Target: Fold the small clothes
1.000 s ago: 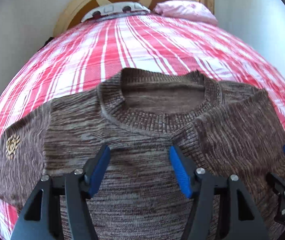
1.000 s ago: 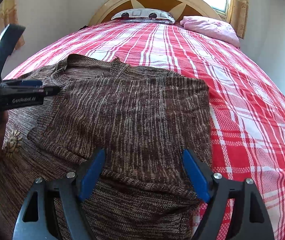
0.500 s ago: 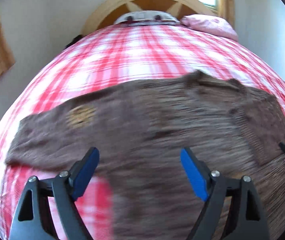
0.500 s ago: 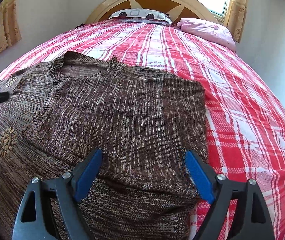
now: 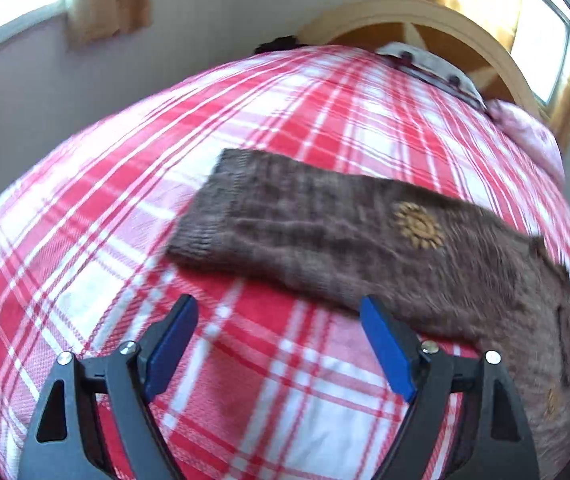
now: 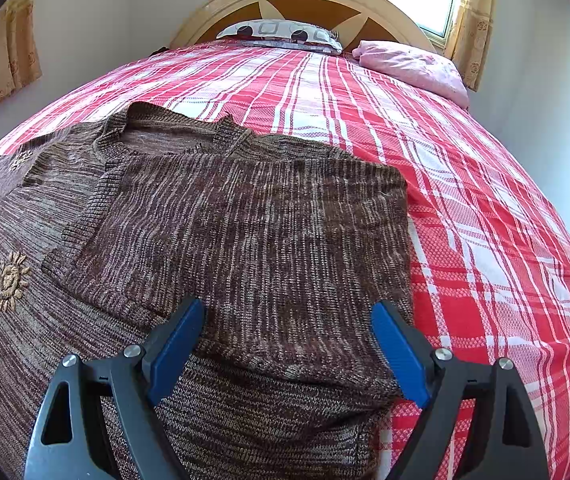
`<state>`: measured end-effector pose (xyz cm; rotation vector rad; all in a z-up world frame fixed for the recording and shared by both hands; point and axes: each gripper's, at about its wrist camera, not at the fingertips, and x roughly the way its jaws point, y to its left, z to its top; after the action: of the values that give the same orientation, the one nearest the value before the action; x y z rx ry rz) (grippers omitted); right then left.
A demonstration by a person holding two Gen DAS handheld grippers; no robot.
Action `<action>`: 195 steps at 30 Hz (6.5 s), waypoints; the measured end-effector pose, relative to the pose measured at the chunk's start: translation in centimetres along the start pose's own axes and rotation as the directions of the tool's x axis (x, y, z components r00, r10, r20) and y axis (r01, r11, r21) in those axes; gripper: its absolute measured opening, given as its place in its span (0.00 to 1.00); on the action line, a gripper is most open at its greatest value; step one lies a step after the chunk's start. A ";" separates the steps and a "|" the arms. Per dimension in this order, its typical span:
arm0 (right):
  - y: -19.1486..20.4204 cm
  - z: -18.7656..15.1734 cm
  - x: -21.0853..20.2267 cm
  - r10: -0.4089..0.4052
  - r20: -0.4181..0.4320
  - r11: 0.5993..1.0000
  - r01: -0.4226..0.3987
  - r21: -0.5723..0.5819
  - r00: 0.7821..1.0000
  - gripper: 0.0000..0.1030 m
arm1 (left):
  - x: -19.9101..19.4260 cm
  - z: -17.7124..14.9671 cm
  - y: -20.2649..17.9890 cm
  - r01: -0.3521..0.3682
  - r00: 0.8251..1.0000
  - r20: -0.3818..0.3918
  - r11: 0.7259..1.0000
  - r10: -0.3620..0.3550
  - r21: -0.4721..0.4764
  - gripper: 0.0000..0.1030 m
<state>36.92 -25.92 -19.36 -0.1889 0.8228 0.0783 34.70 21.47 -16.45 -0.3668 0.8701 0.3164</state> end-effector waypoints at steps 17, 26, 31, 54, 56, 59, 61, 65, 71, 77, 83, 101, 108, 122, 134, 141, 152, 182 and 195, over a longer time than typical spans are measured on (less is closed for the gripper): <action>0.5 -0.1 -0.2 -0.032 0.015 0.999 0.032 -0.019 0.999 0.84 | 3.8 2.8 3.4 0.176 0.984 0.053 0.936 -0.168 -0.304 0.82; 0.5 -0.1 -0.2 -0.032 0.014 0.999 0.032 -0.017 0.999 0.84 | 4.3 3.3 3.6 0.138 0.990 0.079 0.946 -0.120 -0.292 0.55; 0.5 -0.1 -0.2 -0.031 0.014 0.999 0.032 -0.017 0.999 0.84 | 4.9 3.1 5.7 0.214 0.977 0.085 0.903 -0.196 -0.372 0.09; 0.0 -0.1 0.0 -0.005 0.011 1.000 0.005 0.003 1.000 0.84 | -3.6 4.7 -6.4 0.481 0.858 0.237 0.874 -0.455 -0.063 0.08; 0.0 -0.1 0.0 -0.003 0.012 1.000 0.003 0.004 1.000 0.84 | -4.6 4.6 -8.3 0.517 0.837 0.234 0.855 -0.494 -0.041 0.08; 0.0 -0.2 0.0 -0.003 0.012 1.000 0.003 0.004 1.000 0.84 | -5.7 4.4 -10.9 0.558 0.810 0.223 0.830 -0.542 -0.010 0.08; 0.0 -0.1 0.0 -0.002 0.013 1.000 0.002 0.005 1.000 0.84 | -6.2 4.1 -12.8 0.583 0.793 0.209 0.812 -0.572 0.010 0.08; 0.0 -0.2 0.0 -0.001 0.014 1.000 0.001 0.007 1.000 0.84 | -6.6 2.9 -16.1 0.623 0.766 0.172 0.781 -0.619 0.037 0.08; -0.2 -0.2 0.0 0.015 0.015 1.000 -0.015 0.020 1.000 0.84 | -6.5 -0.5 -21.1 0.666 0.736 0.070 0.739 -0.673 0.100 0.08; -0.4 -0.2 0.1 0.026 0.015 0.999 -0.027 0.030 1.000 0.84 | -5.9 -4.2 -25.3 0.656 0.747 -0.024 0.730 -0.664 0.192 0.08; -0.4 -0.2 0.1 0.030 0.016 0.999 -0.030 0.034 0.999 0.84 | -4.6 -8.2 -28.5 0.628 0.774 -0.152 0.714 -0.615 0.310 0.12; -0.5 1.7 -2.0 0.050 0.013 0.996 -0.051 0.067 0.999 0.84 | -1.3 -4.8 -18.1 -0.016 0.995 0.096 0.868 -0.037 0.497 0.86; 9.5 6.8 -4.2 0.130 -0.038 0.976 -0.135 -0.169 0.991 0.84 | 0.9 -4.3 -15.6 0.033 0.999 -0.007 0.919 -0.033 0.393 0.94; 4.3 9.7 3.5 -0.190 -0.094 0.981 0.193 0.023 0.977 0.84 | 1.5 -4.0 -13.2 0.016 1.000 -0.016 0.970 -0.012 0.243 1.00; 9.7 5.4 -3.4 0.424 -0.009 0.901 -0.420 0.109 0.906 0.79 | 1.5 -3.8 -12.8 0.034 0.999 -0.022 0.974 -0.029 0.224 1.00; 13.0 1.5 -1.6 0.308 -0.110 0.945 -0.317 -0.084 0.945 0.49 | 0.6 -4.5 -13.8 -0.004 1.000 0.012 0.959 0.001 0.285 1.00; 13.8 1.3 -5.4 0.308 0.010 0.939 -0.302 -0.163 0.951 0.46 | 0.7 -4.3 -11.7 0.008 1.000 -0.013 0.983 -0.005 0.185 1.00; 10.8 -2.1 -3.8 0.310 -0.107 0.947 -0.317 -0.058 0.945 0.57 | -1.2 -6.3 -12.6 -0.011 0.999 -0.028 0.956 0.020 0.292 1.00; 9.1 -3.8 -6.1 0.267 -0.053 0.960 -0.270 -0.072 0.962 0.57 | -3.9 -8.7 -13.1 0.006 1.000 -0.010 0.927 -0.003 0.376 1.00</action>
<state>28.78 -17.74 -18.64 -0.1520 0.8852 0.3636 31.77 5.54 -16.14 -0.0126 0.9167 0.1373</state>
